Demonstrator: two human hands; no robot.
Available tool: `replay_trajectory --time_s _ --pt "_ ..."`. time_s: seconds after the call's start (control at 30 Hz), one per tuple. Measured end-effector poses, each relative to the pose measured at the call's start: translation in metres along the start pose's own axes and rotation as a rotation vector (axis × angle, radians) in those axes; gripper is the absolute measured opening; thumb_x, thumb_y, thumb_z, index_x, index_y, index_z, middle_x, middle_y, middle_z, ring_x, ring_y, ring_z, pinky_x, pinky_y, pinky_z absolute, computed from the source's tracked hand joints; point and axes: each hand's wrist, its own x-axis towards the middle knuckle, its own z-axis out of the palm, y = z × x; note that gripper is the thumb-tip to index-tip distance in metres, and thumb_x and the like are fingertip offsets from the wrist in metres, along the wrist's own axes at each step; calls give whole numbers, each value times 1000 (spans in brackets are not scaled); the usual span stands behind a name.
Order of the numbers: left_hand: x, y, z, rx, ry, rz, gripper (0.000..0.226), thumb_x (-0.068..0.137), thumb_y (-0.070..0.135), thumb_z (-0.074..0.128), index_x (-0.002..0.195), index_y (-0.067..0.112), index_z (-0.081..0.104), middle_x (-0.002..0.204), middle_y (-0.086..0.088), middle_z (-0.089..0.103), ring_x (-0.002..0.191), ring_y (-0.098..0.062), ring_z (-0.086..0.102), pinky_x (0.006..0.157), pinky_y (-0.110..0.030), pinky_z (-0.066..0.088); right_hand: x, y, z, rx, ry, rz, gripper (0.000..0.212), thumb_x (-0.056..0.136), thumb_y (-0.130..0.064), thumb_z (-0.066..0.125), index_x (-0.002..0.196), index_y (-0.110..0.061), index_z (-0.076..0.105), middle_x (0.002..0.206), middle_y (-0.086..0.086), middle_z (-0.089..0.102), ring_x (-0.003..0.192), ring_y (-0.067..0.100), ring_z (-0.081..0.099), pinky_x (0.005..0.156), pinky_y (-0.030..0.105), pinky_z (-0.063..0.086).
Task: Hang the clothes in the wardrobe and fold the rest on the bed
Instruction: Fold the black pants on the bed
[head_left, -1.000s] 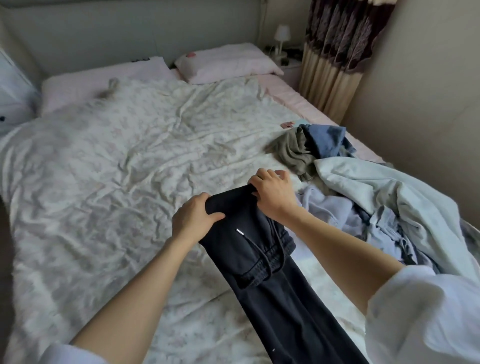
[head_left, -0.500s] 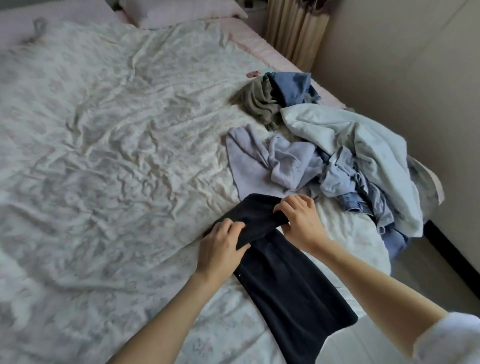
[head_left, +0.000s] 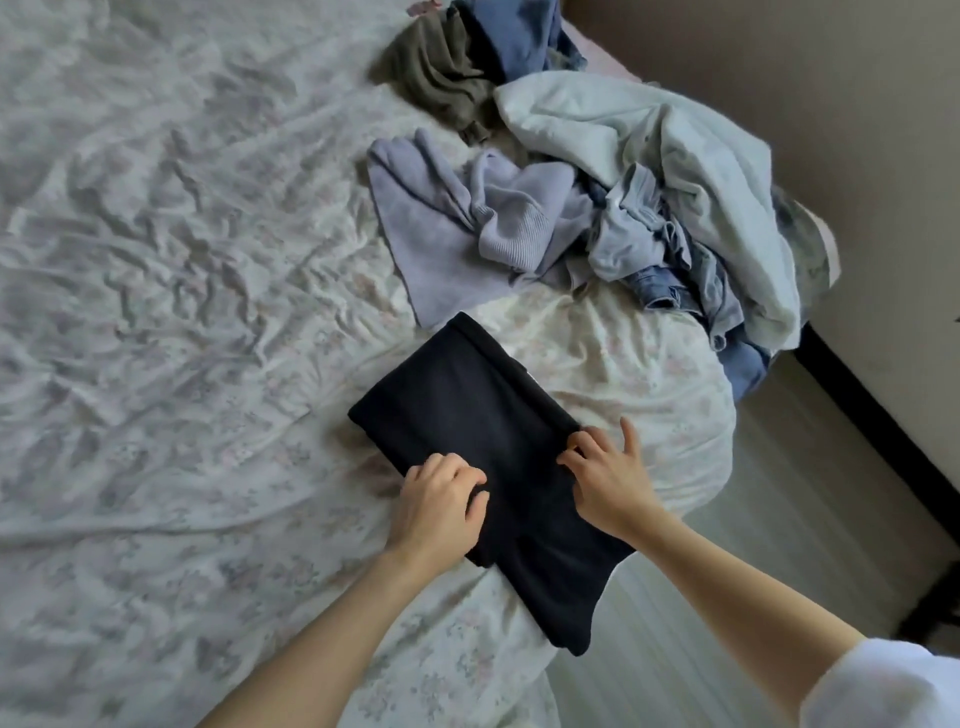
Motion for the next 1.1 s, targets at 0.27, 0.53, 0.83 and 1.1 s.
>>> replay_trajectory --time_s 0.27,0.53,0.83,1.1 --pt "50 -48 15 164 88 -286 60 95 32 50 148 14 26 154 -19 21 143 -38 18 111 -56 19 78 -64 4 24 269 -274 56 90 -32 42 144 -18 37 152 5 32 141 25 27 111 58 18" --pt "92 -88 14 133 -139 -473 84 86 69 28 151 23 1 158 -7 13 143 -28 17 114 -52 10 105 -11 27 38 85 -78 55 97 -46 14 144 -36 -13 155 -10 -14 146 22 -5 115 51 -4" --pt "124 -108 -37 -625 -471 -599 51 64 44 82 109 32 60 108 10 67 95 -10 64 87 -32 51 58 -23 8 472 249 261 55 91 -11 45 145 -13 34 152 12 29 144 28 18 116 54 9" --pt "95 -79 -35 -509 -348 -604 71 57 37 77 119 23 44 110 5 60 98 -19 59 89 -43 50 56 -77 -25 680 47 288 52 99 -27 32 149 -21 21 158 7 11 146 21 1 117 49 2"
